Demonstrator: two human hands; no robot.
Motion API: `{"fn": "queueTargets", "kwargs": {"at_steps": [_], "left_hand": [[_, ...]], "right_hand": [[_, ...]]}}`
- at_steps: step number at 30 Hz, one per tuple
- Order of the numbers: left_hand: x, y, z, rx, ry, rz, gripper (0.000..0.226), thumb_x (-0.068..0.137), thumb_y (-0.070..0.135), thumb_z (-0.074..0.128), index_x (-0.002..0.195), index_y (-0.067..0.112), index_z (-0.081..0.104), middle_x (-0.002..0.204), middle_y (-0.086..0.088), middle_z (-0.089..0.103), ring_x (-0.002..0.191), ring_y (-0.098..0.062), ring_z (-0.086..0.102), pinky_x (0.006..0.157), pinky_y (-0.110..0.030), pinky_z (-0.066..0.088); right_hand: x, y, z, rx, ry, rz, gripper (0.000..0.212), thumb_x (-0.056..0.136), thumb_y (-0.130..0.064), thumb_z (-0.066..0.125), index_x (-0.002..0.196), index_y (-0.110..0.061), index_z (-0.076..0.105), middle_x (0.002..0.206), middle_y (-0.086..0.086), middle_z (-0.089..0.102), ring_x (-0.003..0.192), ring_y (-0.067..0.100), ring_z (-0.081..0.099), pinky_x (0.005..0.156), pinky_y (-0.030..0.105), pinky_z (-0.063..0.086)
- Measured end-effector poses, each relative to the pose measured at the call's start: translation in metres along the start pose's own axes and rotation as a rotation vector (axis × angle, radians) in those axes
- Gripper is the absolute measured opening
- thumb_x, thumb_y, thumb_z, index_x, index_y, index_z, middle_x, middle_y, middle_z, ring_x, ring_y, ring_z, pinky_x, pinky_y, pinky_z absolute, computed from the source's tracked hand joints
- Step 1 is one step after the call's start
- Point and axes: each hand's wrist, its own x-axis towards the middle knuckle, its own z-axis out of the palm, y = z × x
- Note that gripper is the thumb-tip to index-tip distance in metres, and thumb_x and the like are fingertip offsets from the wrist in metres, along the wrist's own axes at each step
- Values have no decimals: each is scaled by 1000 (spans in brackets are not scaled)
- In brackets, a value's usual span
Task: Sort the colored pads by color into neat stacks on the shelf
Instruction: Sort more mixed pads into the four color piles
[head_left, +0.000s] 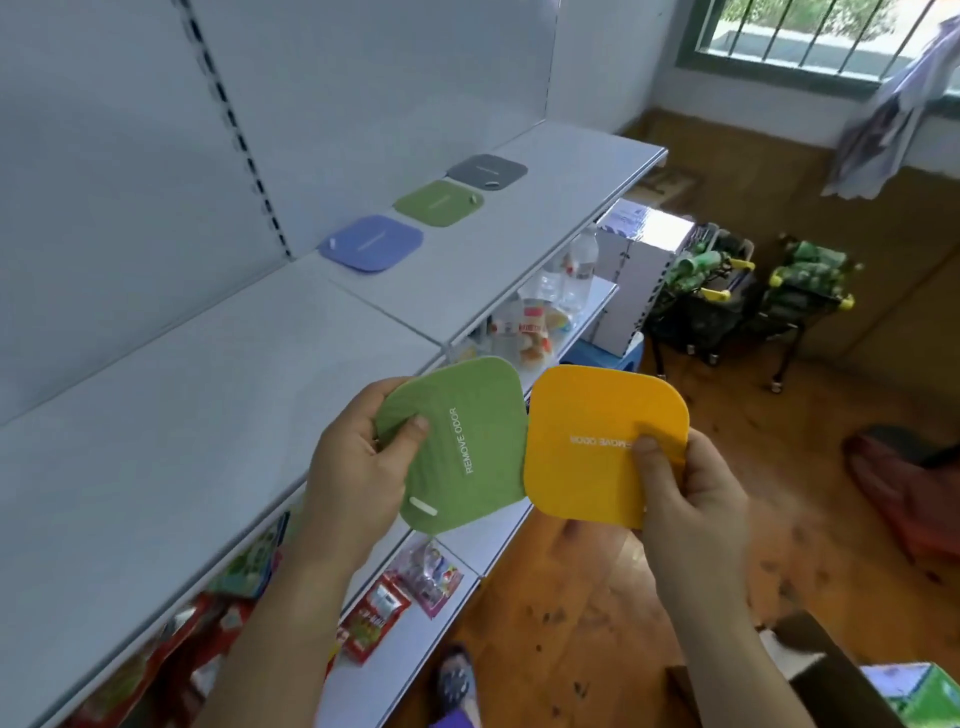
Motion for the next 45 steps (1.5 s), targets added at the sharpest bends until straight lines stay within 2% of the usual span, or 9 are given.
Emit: {"fn": "queueTargets", "kwargs": {"at_steps": [6, 12, 18, 21, 26, 31, 36, 42, 45], "left_hand": [[101, -1, 55, -24, 63, -8, 23, 97, 22, 69, 111, 39, 63, 98, 11, 74, 95, -22, 72, 80, -51, 60], [192, 16, 86, -69, 65, -14, 26, 99, 16, 67, 112, 38, 64, 103, 11, 75, 100, -13, 72, 93, -47, 58], [261, 16, 103, -16, 216, -46, 27, 91, 26, 68, 117, 33, 64, 109, 7, 75, 103, -19, 72, 96, -54, 57], [289, 15, 114, 22, 317, -88, 29, 93, 19, 69, 118, 32, 64, 110, 7, 75, 104, -18, 72, 98, -53, 56], [334, 22, 134, 69, 465, -189, 41, 79, 25, 67, 119, 34, 64, 106, 6, 77, 102, -20, 73, 97, -51, 58], [369, 24, 153, 261, 621, -256, 37, 91, 6, 67, 121, 28, 62, 98, 12, 71, 92, -16, 68, 82, -33, 54], [396, 21, 145, 247, 726, -289, 39, 88, 2, 64, 116, 29, 63, 97, 12, 71, 84, -4, 66, 74, -27, 50], [435, 9, 127, 530, 651, -370, 47, 89, 8, 61, 131, 28, 60, 108, 1, 71, 100, -27, 67, 88, -36, 53], [444, -4, 133, 702, 597, -407, 51, 92, 9, 61, 140, 23, 54, 115, -12, 71, 106, -36, 65, 88, -38, 50]], "right_hand": [[100, 7, 25, -32, -22, -46, 15, 105, -28, 60, 97, -33, 72, 76, -5, 66, 67, 11, 57, 58, 37, 47], [202, 3, 48, -73, -30, -66, 12, 105, -33, 60, 103, -26, 71, 83, 12, 65, 80, 42, 59, 63, 61, 53], [280, 6, 78, -42, -126, -76, 12, 104, -33, 61, 101, -31, 72, 79, 1, 68, 70, 26, 62, 59, 48, 49], [331, 18, 95, -13, -197, -50, 12, 104, -32, 61, 98, -28, 71, 74, -6, 66, 63, 10, 57, 57, 36, 44], [421, 33, 118, 64, -393, 24, 10, 104, -35, 63, 101, -29, 71, 72, -11, 63, 67, 19, 58, 62, 39, 52], [494, 29, 127, 37, -523, -18, 13, 105, -31, 62, 94, -34, 70, 71, -4, 62, 62, 7, 53, 58, 34, 45], [529, 35, 135, 14, -602, -9, 17, 104, -33, 61, 92, -23, 66, 67, 7, 50, 61, 16, 43, 57, 37, 38], [537, 33, 137, -47, -672, -2, 10, 102, -42, 59, 102, -37, 68, 71, -1, 62, 65, 27, 56, 57, 56, 55], [539, 32, 135, -66, -712, -7, 9, 102, -39, 60, 100, -43, 68, 74, 1, 65, 68, 28, 60, 57, 55, 55]]}}
